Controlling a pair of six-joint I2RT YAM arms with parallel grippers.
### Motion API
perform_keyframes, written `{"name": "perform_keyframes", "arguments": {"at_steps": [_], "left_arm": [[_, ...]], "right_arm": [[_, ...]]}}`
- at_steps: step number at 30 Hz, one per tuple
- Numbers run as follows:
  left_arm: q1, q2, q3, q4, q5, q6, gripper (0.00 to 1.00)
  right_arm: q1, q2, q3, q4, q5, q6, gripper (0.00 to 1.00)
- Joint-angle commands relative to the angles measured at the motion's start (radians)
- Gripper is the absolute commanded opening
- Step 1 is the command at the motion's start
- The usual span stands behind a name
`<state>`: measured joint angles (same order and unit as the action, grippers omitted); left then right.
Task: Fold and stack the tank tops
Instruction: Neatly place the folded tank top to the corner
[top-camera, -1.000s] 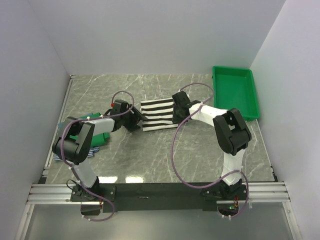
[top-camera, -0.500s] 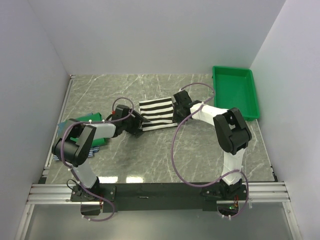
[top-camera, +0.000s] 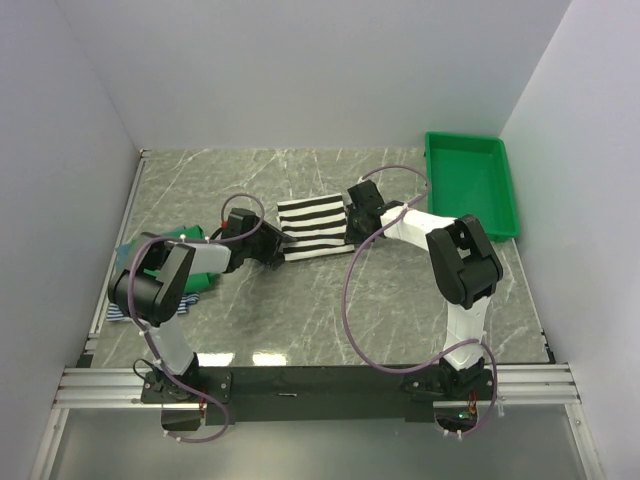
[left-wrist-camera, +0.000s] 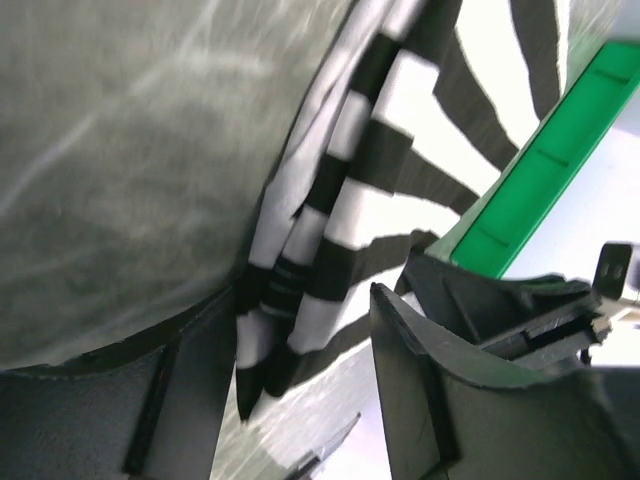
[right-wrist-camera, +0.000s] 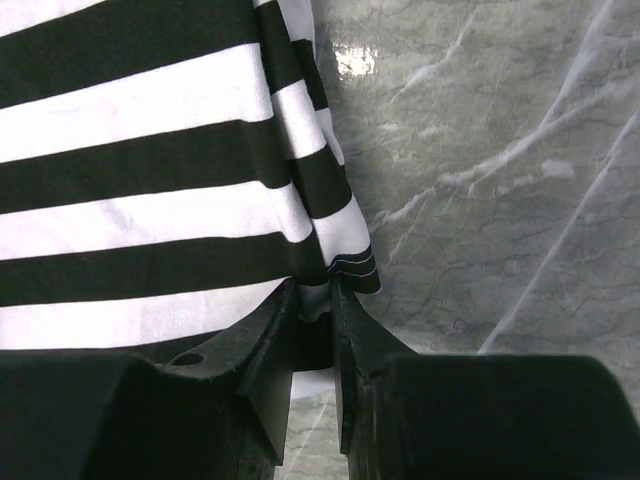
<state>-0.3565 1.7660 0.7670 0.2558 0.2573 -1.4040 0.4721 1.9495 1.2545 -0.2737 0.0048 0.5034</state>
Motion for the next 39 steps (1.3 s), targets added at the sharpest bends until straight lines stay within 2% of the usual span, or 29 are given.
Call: {"name": "perform_keyframes", "arguments": {"at_steps": [1, 10, 19, 21, 22, 23, 25, 26, 27, 28, 31, 39], "left_arm": [[0.016, 0.059, 0.011, -0.092, -0.154, 0.091, 0.60], [0.016, 0.087, 0.002, 0.020, -0.182, 0.137, 0.55], [0.016, 0.119, 0.086, -0.019, -0.190, 0.249, 0.34], [0.014, 0.124, 0.118, -0.039, -0.188, 0.290, 0.20], [0.011, 0.125, 0.136, -0.064, -0.191, 0.309, 0.13], [0.010, 0.124, 0.156, -0.129, -0.200, 0.328, 0.01], [0.007, 0.113, 0.228, -0.235, -0.243, 0.396, 0.01], [0.007, 0.107, 0.286, -0.371, -0.254, 0.448, 0.01], [0.007, 0.099, 0.313, -0.435, -0.263, 0.473, 0.00], [0.007, 0.078, 0.334, -0.488, -0.330, 0.496, 0.01], [0.007, 0.015, 0.397, -0.683, -0.423, 0.572, 0.01], [0.040, -0.203, 0.405, -0.906, -0.552, 0.672, 0.01]], "right_arm": [[-0.009, 0.046, -0.029, -0.021, 0.011, -0.009, 0.26], [-0.010, 0.049, -0.026, -0.024, 0.009, -0.012, 0.25], [-0.010, 0.042, -0.023, -0.027, -0.002, -0.011, 0.25], [-0.010, 0.040, -0.018, -0.032, -0.002, -0.011, 0.26], [-0.009, 0.039, -0.014, -0.035, -0.023, -0.012, 0.27], [-0.010, 0.034, -0.010, -0.039, -0.032, -0.012, 0.30], [-0.009, -0.003, -0.021, -0.039, -0.038, -0.012, 0.39], [-0.007, -0.042, -0.030, -0.030, -0.046, -0.009, 0.47], [-0.009, -0.063, -0.036, -0.029, -0.051, -0.008, 0.50], [-0.009, -0.081, -0.041, -0.030, -0.058, -0.006, 0.52], [-0.004, -0.136, -0.035, -0.042, -0.088, -0.005, 0.54], [0.013, -0.202, -0.024, -0.041, -0.141, 0.003, 0.54]]}}
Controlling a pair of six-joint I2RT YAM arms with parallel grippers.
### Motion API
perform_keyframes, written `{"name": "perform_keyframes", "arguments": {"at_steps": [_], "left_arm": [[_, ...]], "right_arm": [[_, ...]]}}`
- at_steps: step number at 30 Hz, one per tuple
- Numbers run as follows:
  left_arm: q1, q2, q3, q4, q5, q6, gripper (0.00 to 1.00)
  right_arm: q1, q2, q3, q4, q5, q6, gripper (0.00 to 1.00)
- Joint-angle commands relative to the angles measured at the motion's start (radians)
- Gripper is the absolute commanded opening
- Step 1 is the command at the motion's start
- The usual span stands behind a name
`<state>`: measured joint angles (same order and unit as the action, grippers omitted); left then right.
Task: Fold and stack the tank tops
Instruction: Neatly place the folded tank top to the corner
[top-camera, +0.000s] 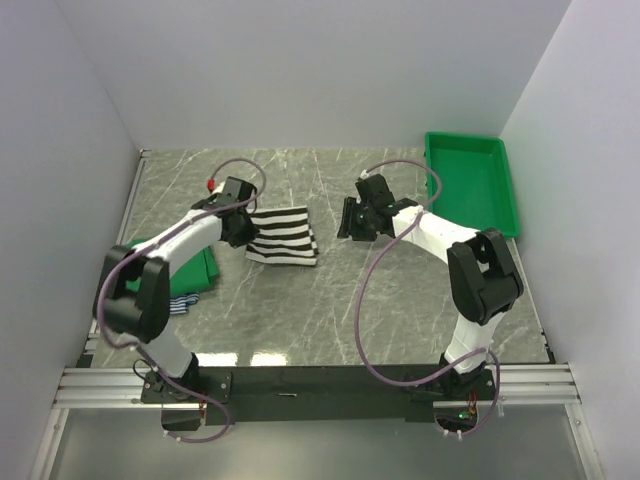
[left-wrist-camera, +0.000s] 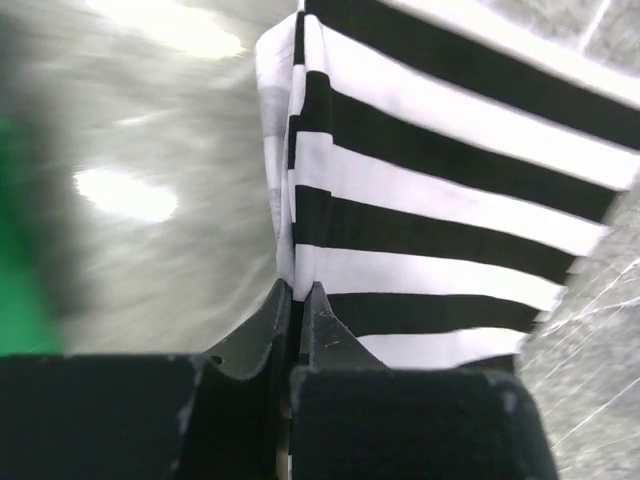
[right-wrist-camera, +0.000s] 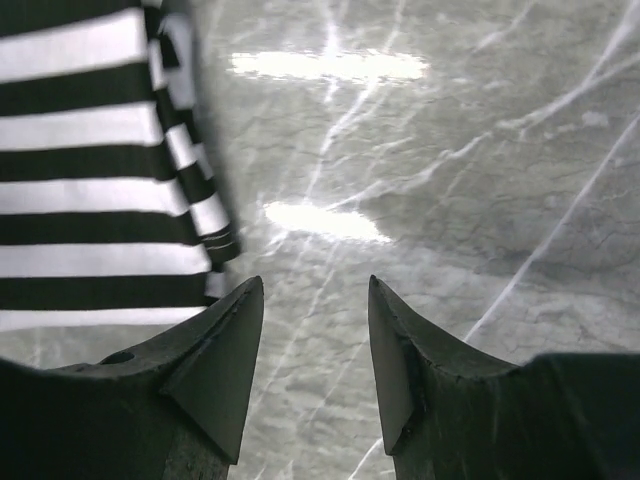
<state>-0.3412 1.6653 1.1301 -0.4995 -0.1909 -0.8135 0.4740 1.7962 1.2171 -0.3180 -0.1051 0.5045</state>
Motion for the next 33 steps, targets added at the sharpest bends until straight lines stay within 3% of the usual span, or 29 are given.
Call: {"name": "perform_keyframes", "arguments": {"at_steps": [1, 11, 23, 33], "left_arm": [[0.036, -0.145, 0.039, -0.175, -0.105, 0.088, 0.01], [0.143, -0.334, 0.065, -0.310, -0.140, 0.149, 0.01], [0.295, -0.504, 0.086, -0.324, -0.105, 0.191, 0.00], [0.497, -0.585, 0.043, -0.300, -0.056, 0.203, 0.01]], "right_arm": [[0.014, -0.052, 0.016, 0.005, -0.036, 0.003, 0.54], [0.043, -0.034, 0.030, 0.028, -0.071, 0.012, 0.53], [0.055, -0.029, 0.039, 0.030, -0.073, 0.017, 0.52], [0.067, -0.017, 0.047, 0.027, -0.065, 0.019, 0.51]]}}
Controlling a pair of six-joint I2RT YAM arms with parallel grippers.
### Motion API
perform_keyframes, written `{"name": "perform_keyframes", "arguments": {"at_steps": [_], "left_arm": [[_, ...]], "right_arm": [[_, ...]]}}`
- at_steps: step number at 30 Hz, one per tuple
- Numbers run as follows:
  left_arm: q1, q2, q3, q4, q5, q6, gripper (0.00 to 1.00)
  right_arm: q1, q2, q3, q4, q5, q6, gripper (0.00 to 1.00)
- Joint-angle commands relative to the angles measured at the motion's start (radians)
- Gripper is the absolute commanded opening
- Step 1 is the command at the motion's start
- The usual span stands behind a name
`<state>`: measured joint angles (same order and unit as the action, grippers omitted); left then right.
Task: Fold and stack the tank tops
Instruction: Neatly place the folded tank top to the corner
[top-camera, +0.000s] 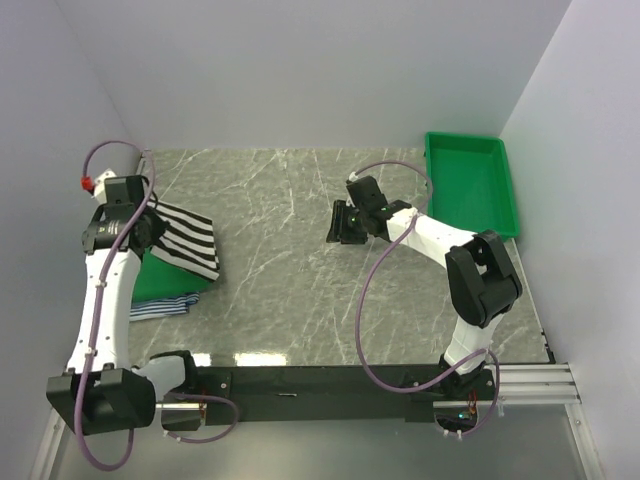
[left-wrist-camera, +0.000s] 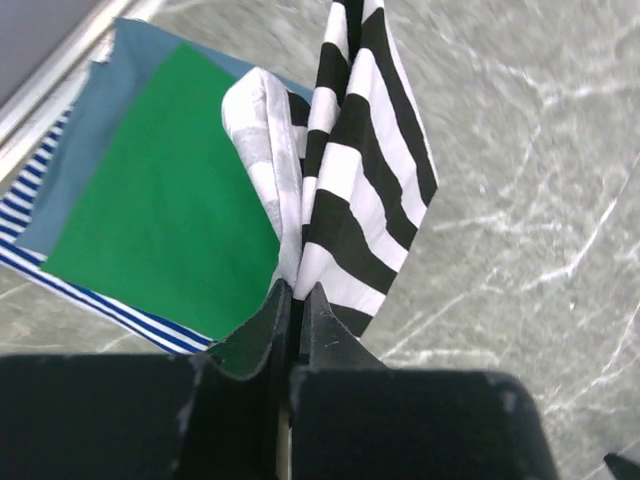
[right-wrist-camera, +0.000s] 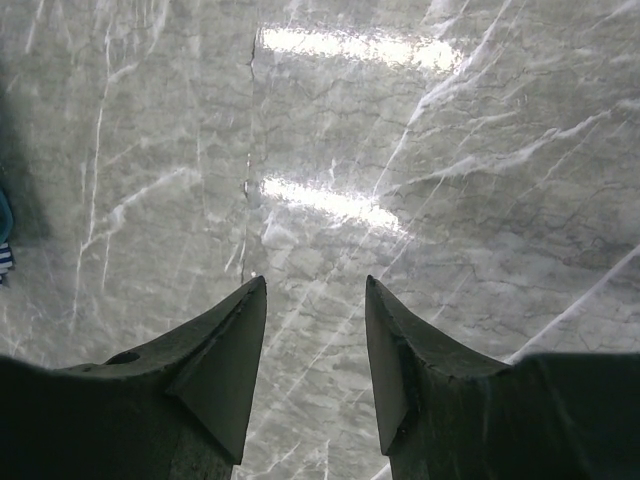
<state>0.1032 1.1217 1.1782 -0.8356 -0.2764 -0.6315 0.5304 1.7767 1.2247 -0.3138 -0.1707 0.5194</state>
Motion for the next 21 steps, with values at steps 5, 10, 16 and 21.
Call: {"name": "perform_keyframes", "arguments": {"at_steps": [5, 10, 16, 21], "left_arm": [[0.163, -0.054, -0.112, 0.084, 0.040, 0.015, 0.00], [0.253, -0.030, -0.231, 0.150, 0.071, -0.013, 0.01], [0.334, 0.012, -0.305, 0.225, 0.126, -0.057, 0.36], [0.363, 0.027, -0.270, 0.230, 0.072, -0.086, 0.63]], "right_arm": [[0.020, 0.020, 0.041, 0.025, -0.004, 0.004, 0.51], [0.031, 0.030, 0.036, 0.030, 0.000, 0.005, 0.51], [0.034, 0.014, 0.022, 0.030, 0.000, 0.001, 0.51], [0.037, -0.006, 0.009, 0.021, 0.008, -0.002, 0.52]]}}
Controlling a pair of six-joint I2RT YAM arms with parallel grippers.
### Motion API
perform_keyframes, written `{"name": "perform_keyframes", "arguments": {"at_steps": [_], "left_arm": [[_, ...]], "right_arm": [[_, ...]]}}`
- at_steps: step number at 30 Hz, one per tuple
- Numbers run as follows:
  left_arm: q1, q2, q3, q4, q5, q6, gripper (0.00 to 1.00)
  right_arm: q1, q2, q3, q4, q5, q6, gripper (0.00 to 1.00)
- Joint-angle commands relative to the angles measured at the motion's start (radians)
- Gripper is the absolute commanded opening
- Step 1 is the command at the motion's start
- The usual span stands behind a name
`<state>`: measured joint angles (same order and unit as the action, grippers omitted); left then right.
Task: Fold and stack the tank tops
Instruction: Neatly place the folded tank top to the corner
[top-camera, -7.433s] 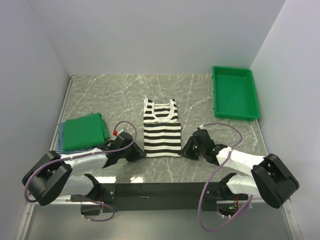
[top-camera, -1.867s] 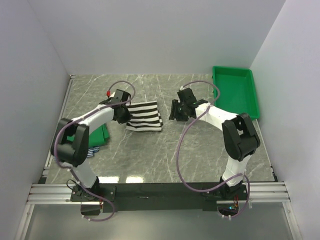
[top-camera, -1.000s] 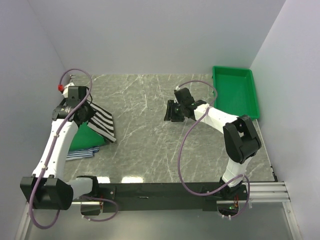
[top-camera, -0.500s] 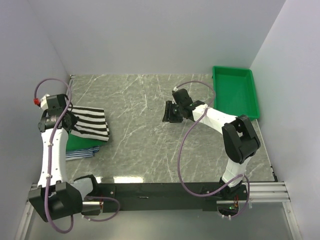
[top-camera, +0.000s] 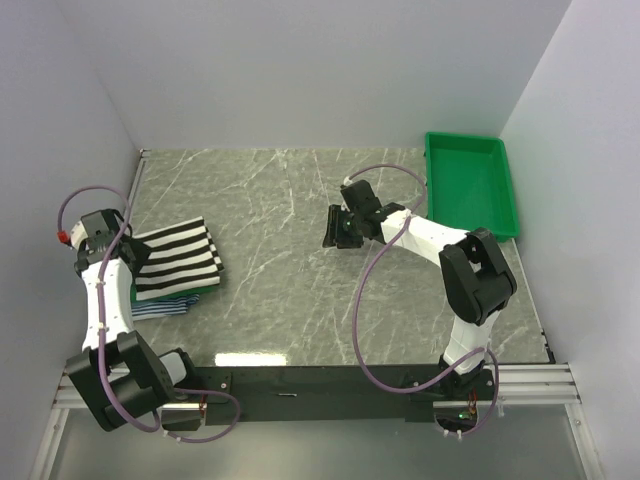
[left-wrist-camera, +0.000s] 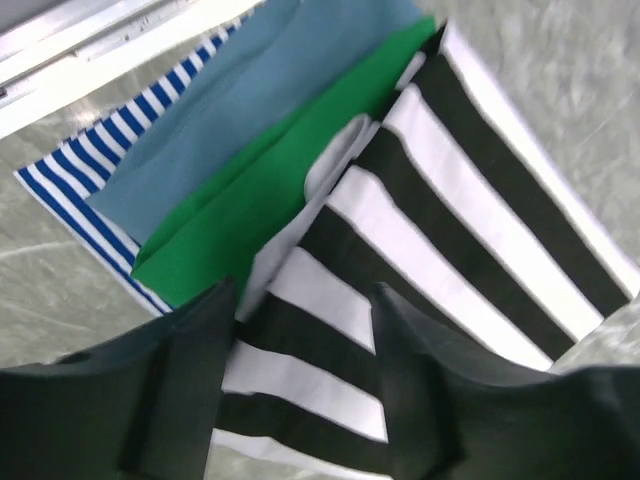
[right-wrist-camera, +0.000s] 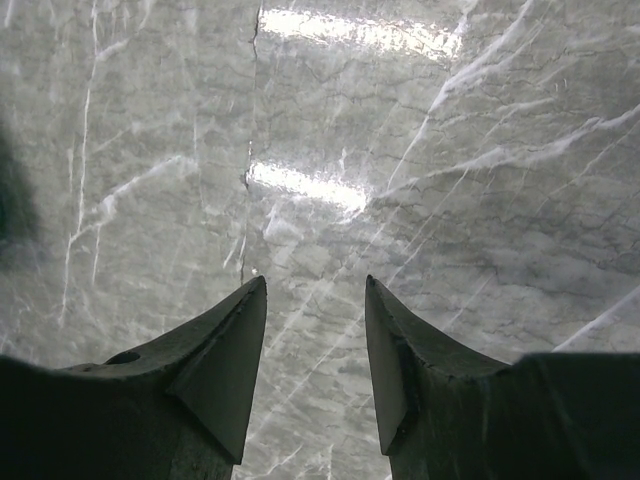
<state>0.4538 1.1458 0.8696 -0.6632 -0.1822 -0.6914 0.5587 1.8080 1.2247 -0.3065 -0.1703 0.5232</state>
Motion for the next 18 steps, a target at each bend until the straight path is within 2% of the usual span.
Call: {"name": "perform_keyframes", "arguments": {"at_steps": [1, 4, 9, 12, 15, 16, 18], "left_arm": [[0.013, 0.005, 0.061, 0.053, -0.023, -0.033, 0.67], [0.013, -0.003, 0.110, 0.048, -0.037, -0.037, 0.89], [0.005, -0.018, 0.186, 0.031, 0.010, -0.039, 0.94], [-0.062, -0.044, 0.213, 0.062, 0.039, -0.022, 0.94], [-0.197, -0.054, 0.256, 0.079, 0.032, -0.023, 0.93], [-0.283, -0.049, 0.267, 0.080, 0.024, -0.034, 0.93], [-0.381, -0.018, 0.288, 0.086, 0.018, -0.052, 0.92]], "right_arm": [[0.010, -0.047, 0.007, 0.012, 0.011, -0.006, 0.52], [0.009, -0.064, 0.001, 0.009, 0.018, -0.008, 0.53], [0.009, -0.073, 0.012, -0.005, 0.029, -0.008, 0.55], [0.010, -0.090, 0.010, -0.003, 0.040, -0.002, 0.56], [0.007, -0.119, 0.007, -0.008, 0.058, 0.004, 0.57], [0.006, -0.139, 0.004, -0.011, 0.074, 0.006, 0.57], [0.000, -0.165, -0.004, -0.013, 0.087, 0.006, 0.59]]}}
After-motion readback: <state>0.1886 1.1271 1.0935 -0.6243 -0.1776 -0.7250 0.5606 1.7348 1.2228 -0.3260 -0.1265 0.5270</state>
